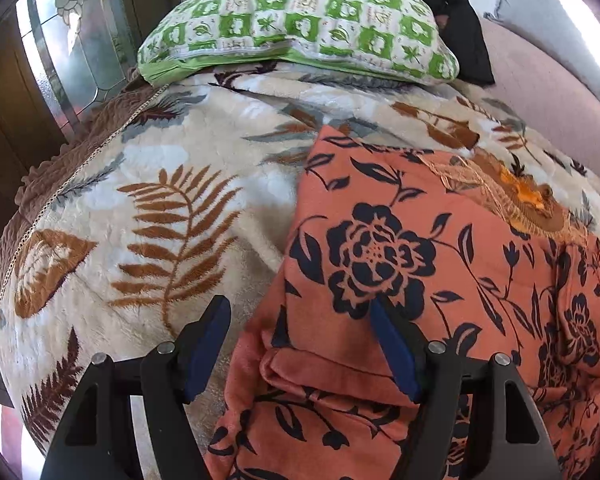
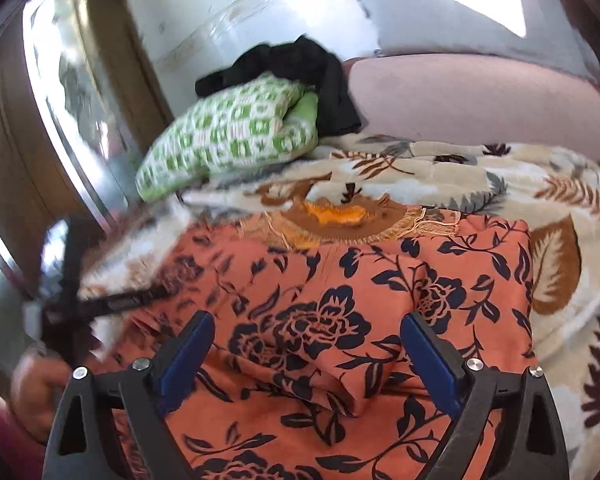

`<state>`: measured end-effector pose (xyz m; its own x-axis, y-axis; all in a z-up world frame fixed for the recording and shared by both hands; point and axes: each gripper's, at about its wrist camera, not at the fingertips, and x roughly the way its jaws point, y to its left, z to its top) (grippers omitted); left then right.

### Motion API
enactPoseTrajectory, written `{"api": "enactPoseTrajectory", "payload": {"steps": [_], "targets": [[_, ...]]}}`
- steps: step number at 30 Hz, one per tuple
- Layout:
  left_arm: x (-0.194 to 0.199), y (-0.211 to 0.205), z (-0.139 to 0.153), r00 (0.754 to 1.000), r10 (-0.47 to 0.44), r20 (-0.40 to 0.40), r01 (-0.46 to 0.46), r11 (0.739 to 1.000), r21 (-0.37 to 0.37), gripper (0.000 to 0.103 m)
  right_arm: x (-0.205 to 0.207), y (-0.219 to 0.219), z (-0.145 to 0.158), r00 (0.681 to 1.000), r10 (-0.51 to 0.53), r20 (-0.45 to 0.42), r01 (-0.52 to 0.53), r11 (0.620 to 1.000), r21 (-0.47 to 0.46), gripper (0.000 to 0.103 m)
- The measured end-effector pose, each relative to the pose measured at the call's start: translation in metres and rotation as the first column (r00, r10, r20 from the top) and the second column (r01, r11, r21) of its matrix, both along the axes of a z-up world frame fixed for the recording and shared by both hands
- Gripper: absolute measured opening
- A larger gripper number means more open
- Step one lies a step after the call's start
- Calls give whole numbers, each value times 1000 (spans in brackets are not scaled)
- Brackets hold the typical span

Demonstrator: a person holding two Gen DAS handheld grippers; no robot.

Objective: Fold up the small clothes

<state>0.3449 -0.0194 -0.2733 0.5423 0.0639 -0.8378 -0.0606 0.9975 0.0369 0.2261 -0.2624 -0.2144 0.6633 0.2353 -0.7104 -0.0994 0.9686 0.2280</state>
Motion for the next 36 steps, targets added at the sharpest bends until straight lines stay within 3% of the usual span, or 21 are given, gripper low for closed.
{"api": "enactPoseTrajectory", "payload": {"steps": [3, 5, 7, 9, 10, 12, 16, 19, 22, 23, 24, 27, 29, 30, 31, 34, 36], "targets": [[-4, -9, -2, 999, -36, 4, 36, 998, 47, 73, 9, 6, -20, 999, -14, -41, 13, 1000, -28, 93], [-7, -13, -2, 998, -59, 8, 58, 996, 75, 73, 19, 8, -35, 997, -24, -76, 19, 998, -57, 84], [-7, -11, -3, 998, -65, 4, 64, 996, 67, 73, 30, 12, -55, 988, -30, -153, 11, 992, -124, 58], [-7, -9, -3, 998, -56, -1, 56, 997, 45, 73, 30, 13, -58, 988, -33, -151, 10, 989, -149, 51], [-6, -7, -3, 999, -51, -4, 52, 998, 35, 73, 27, 9, -55, 987, -40, -155, 15, 988, -156, 28], [-6, -6, -2, 999, -43, -5, 43, 999, 26, 73, 25, -3, -44, 987, -78, -139, 59, 988, -140, 7], [-6, -7, 2, 999, -36, 13, 35, 999, 24, 73, 17, -57, -28, 961, -251, -119, 237, 963, -126, 4], [-5, -10, 5, 999, -39, 25, 38, 999, 29, 73, 9, -114, -27, 890, -419, -181, 405, 908, -108, 4], [-4, -15, 4, 999, -43, 26, 42, 998, 46, 73, -11, -170, -30, 765, -587, -266, 589, 804, -83, 5], [-3, -16, 4, 999, -43, 27, 41, 998, 49, 73, -17, -181, -27, 738, -617, -273, 627, 777, -60, 6], [-3, -17, 4, 999, -43, 28, 41, 998, 48, 73, -21, -184, -19, 760, -600, -251, 620, 785, 1, 8], [-3, -23, 5, 998, -51, 39, 49, 998, 42, 73, -12, -146, 8, 899, -424, -113, 435, 895, 103, 12], [-4, -27, 4, 997, -62, 35, 60, 997, 53, 73, -3, -107, 13, 963, -258, -79, 267, 955, 133, 36], [-4, -27, 3, 997, -65, 32, 63, 996, 56, 73, -2, -91, 12, 977, -202, -67, 210, 966, 150, 71], [-4, -26, 3, 997, -66, 28, 64, 996, 54, 73, -4, -79, 10, 985, -168, -39, 172, 972, 162, 86], [-6, -21, 4, 998, -62, 27, 61, 998, 34, 73, -4, -48, 3, 994, -97, -42, 101, 987, 128, 86], [-7, -19, 4, 998, -64, 23, 63, 998, 31, 73, -3, -27, 0, 996, -82, -44, 84, 996, 34, 86]]}}
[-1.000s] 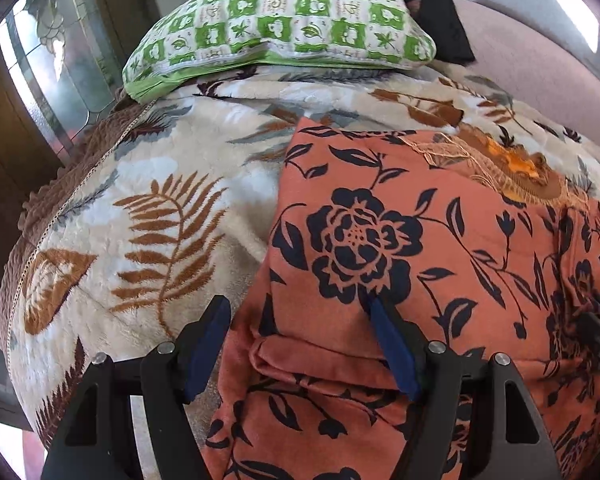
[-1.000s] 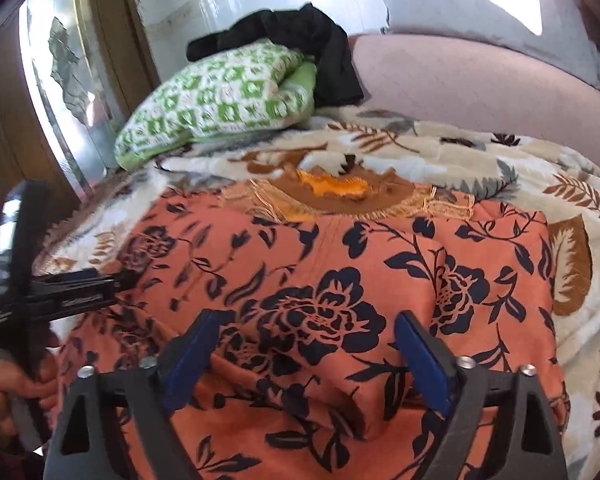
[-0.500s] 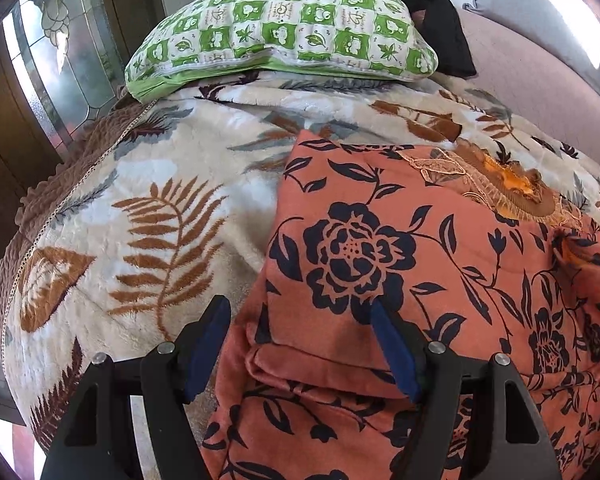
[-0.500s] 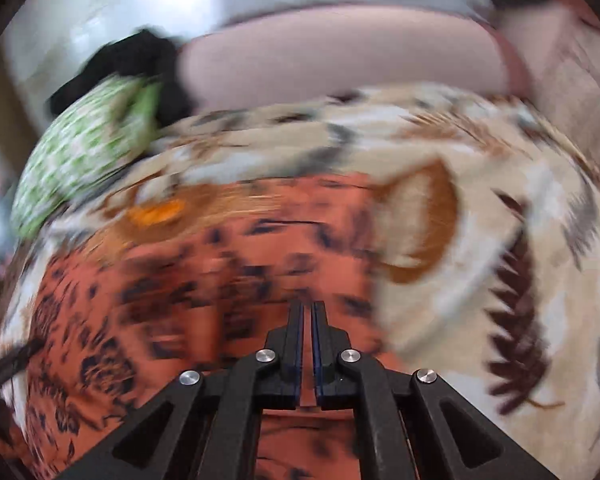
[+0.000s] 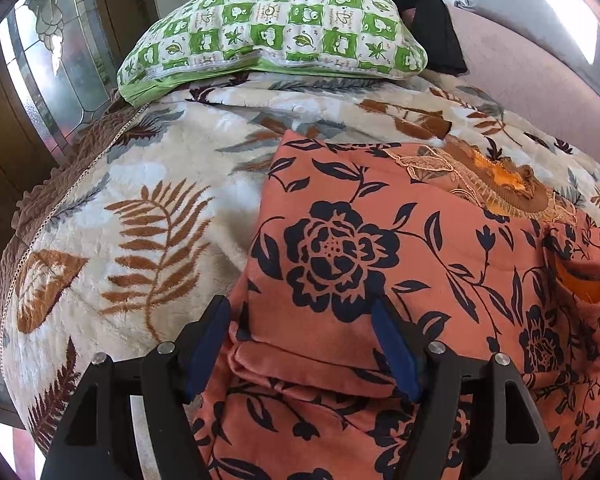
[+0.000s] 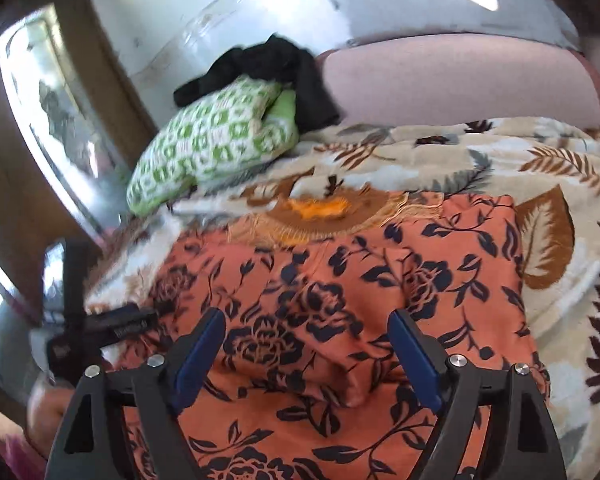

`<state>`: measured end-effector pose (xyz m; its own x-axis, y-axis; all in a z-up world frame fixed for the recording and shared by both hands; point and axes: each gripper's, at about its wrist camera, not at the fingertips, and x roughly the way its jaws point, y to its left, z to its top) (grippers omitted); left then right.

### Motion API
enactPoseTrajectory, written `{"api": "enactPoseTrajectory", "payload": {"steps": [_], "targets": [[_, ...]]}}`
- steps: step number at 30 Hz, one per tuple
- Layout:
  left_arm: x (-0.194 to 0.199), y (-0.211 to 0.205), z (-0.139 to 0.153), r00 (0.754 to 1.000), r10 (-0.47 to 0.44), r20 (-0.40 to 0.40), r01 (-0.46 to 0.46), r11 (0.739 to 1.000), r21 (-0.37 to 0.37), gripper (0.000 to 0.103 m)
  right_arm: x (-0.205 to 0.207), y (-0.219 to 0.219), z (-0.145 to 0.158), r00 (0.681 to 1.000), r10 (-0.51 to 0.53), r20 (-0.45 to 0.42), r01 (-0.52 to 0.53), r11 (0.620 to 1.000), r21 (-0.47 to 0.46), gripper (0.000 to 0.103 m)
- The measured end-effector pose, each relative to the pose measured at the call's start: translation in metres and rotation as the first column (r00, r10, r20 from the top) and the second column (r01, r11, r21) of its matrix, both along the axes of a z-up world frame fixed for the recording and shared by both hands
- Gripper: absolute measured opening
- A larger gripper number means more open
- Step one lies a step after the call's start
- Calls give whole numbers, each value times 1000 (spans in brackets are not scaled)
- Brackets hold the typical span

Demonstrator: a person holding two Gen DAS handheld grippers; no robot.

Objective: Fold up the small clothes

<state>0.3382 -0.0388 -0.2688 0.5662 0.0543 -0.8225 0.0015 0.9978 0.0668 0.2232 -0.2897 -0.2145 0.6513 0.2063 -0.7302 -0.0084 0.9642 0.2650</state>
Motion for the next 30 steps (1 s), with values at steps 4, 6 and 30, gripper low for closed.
{"api": "enactPoseTrajectory", "payload": {"steps": [4, 6, 30], "targets": [[-1, 3, -3, 1000, -10, -12, 10, 1000, 13, 73, 15, 31, -21, 999, 18, -51, -25, 991, -134, 85], [0, 7, -3, 1000, -2, -15, 2, 1000, 4, 73, 29, 47, -32, 997, 31, -73, -48, 970, -239, 71], [2, 17, -8, 999, 8, -40, -9, 1000, -22, 73, 4, -82, -40, 911, -369, -183, 372, 928, -22, 32]]}}
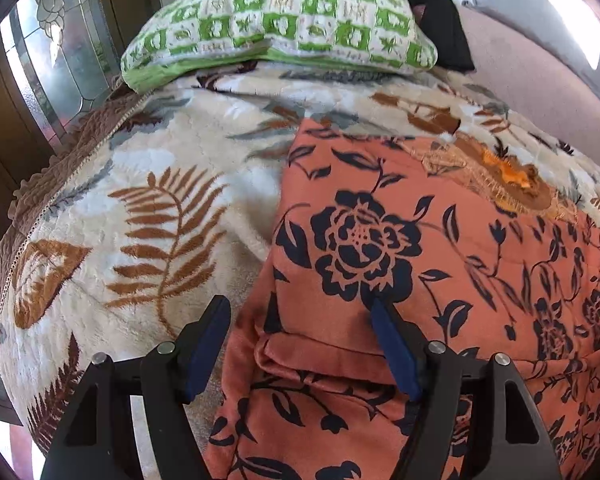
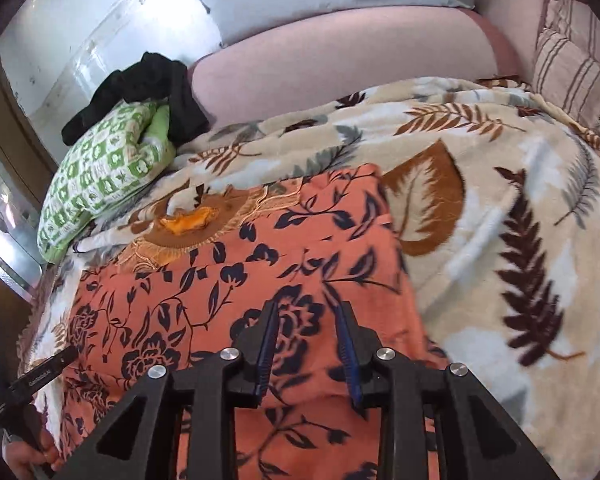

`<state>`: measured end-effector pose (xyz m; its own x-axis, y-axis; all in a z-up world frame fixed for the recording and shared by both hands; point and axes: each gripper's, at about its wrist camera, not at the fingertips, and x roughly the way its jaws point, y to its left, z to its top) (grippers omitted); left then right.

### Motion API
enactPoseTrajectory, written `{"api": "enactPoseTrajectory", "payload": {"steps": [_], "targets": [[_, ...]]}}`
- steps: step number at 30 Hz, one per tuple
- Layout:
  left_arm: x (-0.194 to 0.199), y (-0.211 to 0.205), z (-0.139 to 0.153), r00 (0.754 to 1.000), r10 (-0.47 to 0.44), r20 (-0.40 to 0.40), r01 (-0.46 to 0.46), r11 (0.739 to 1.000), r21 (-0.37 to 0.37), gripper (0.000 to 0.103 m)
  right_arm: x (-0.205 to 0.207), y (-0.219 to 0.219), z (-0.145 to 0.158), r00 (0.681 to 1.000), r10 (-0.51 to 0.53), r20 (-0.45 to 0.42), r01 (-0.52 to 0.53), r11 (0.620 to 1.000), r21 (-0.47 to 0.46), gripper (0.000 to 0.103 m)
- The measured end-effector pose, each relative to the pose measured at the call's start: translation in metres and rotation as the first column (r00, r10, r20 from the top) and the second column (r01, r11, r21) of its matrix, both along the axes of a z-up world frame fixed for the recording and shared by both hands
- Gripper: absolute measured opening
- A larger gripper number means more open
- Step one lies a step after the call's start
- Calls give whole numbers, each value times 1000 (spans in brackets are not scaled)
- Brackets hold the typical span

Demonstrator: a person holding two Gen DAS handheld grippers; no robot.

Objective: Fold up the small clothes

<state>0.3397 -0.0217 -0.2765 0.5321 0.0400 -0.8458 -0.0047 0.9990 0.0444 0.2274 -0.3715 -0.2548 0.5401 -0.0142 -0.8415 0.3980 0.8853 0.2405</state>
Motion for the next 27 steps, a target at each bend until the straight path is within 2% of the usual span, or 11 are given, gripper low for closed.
{"api": "enactPoseTrajectory", "payload": {"steps": [1, 2, 3, 5, 7, 11, 13, 15, 18, 20, 27], "targets": [[1, -1, -3, 1000, -2, -8, 2, 1000, 1, 73, 10, -3, -20, 997, -2, -83, 3, 1000, 15, 33], [1, -1, -3, 1000, -2, -6, 3, 1000, 4, 73, 11, -2, -28, 995, 7, -101, -5, 1000, 26, 33], [1, -1, -2, 1000, -4, -2, 4, 1000, 6, 73, 11, 0, -21, 997, 17, -75, -17, 1000, 0, 33], [-1, -1, 4, 1000, -12, 23, 12, 1000, 2, 73, 15, 5, -10, 993, 52, -102, -53, 998, -13, 32], [-4, -1, 12, 998, -13, 54, 13, 1000, 11, 73, 15, 6, 2, 996, 70, -61, -69, 998, 13, 32], [-9, 0, 26, 994, -13, 112, 12, 1000, 13, 73, 19, 13, 27, 997, 69, 38, -67, 997, -40, 32], [-10, -1, 31, 989, -11, 148, 6, 999, 36, 73, 26, 16, 27, 997, 64, 51, -62, 997, -47, 32], [-11, -1, 36, 985, -12, 172, 4, 999, 46, 73, 36, 16, 16, 998, 56, 19, -55, 998, -41, 32], [-11, -1, 41, 982, -9, 190, 2, 999, 40, 73, 48, 7, -21, 991, 38, -130, -39, 999, -6, 33], [-11, 0, 44, 979, -6, 202, -1, 999, 36, 73, 46, 6, -16, 995, 41, -87, -42, 999, -12, 33], [-16, 1, 51, 972, 3, 235, -11, 999, 34, 73, 31, -1, 15, 998, 47, -37, -47, 999, 0, 32]]}}
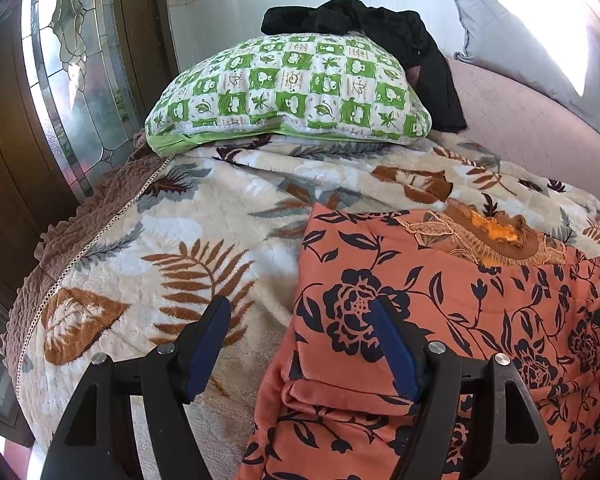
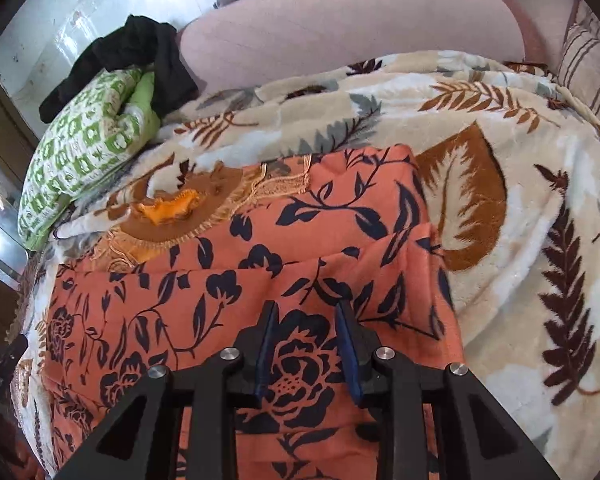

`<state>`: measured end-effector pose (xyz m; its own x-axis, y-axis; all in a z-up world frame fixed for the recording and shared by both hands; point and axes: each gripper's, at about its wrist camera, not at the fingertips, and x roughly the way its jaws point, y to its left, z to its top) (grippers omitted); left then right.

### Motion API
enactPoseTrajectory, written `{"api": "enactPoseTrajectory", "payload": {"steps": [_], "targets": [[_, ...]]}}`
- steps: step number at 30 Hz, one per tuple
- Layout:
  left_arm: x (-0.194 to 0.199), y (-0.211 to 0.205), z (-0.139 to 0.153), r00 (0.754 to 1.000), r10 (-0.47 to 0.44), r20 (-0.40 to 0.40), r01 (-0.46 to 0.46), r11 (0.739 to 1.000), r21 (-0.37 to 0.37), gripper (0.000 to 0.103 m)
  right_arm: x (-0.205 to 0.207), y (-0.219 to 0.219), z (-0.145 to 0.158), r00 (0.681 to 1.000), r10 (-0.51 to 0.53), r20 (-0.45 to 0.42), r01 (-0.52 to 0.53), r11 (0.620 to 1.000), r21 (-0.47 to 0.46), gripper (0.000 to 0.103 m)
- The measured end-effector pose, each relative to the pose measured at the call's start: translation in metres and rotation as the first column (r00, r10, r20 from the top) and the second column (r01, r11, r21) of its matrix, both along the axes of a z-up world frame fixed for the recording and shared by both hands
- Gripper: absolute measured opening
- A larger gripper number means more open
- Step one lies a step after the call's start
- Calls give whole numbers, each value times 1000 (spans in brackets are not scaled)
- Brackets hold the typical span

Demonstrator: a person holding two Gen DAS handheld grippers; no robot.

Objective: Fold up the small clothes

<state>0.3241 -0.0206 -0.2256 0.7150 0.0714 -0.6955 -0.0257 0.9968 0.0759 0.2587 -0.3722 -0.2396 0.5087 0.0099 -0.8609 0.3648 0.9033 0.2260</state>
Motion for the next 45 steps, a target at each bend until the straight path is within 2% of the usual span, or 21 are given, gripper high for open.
{"api": "enactPoseTrajectory", "payload": {"steps": [4, 8, 11, 14, 17, 22, 27, 29, 30, 31, 33, 35, 38, 40, 45], "targets": [[-3, -3, 3, 1000, -11, 16, 11, 1000, -7, 73, -20, 1, 19, 999, 18, 40, -17, 1000, -23, 32], [-5, -12, 4, 999, -32, 18, 32, 999, -15, 73, -23, 4, 16, 999, 25, 34, -24, 999, -23, 32], [-5, -22, 4, 999, -47, 17, 47, 999, -13, 73, -19, 2, 3, 1000, 16, -1, -16, 1000, -17, 32], [-4, -32, 4, 998, -63, 15, 63, 998, -14, 73, -12, -2, -23, 996, 6, -91, -5, 1000, 6, 33], [-3, -41, 4, 997, -77, 13, 77, 997, -15, 73, -13, -1, -23, 998, 18, -63, -19, 1000, -7, 33], [-7, -37, 9, 993, -114, -7, 113, 992, -56, 73, -34, -11, 1, 1000, 24, -15, -23, 997, 68, 33], [-44, -5, 14, 984, -178, -8, 177, 980, -86, 74, -94, -26, 58, 994, 57, 94, -67, 992, 107, 33], [-57, 11, 15, 982, -187, -28, 183, 978, -102, 74, -119, -29, 77, 993, 77, 94, -87, 991, 105, 55], [-67, 23, 16, 981, -187, -42, 181, 976, -124, 74, -136, -33, 86, 991, 74, 111, -87, 989, 118, 77], [-76, 32, 17, 980, -193, -46, 185, 972, -142, 74, -152, -36, 95, 989, 68, 134, -86, 987, 135, 80], [-98, 53, 20, 982, -185, -41, 178, 974, -139, 77, -179, -40, 104, 989, 72, 132, -95, 979, 181, 80], [-125, 73, 20, 985, -165, -42, 161, 983, -90, 89, -201, -43, 105, 990, 75, 119, -100, 971, 215, 80], [-157, 98, 19, 990, -133, -39, 134, 991, 1, 90, -230, -41, 98, 994, 73, 79, -89, 973, 214, 80], [-169, 107, 16, 990, -126, -69, 129, 991, 37, 90, -243, -39, 88, 996, 75, 52, -85, 971, 223, 80], [-186, 111, -1, 961, -188, -201, 194, 981, 9, 90, -263, -36, 66, 998, 63, -23, -55, 966, 251, 80]]}}
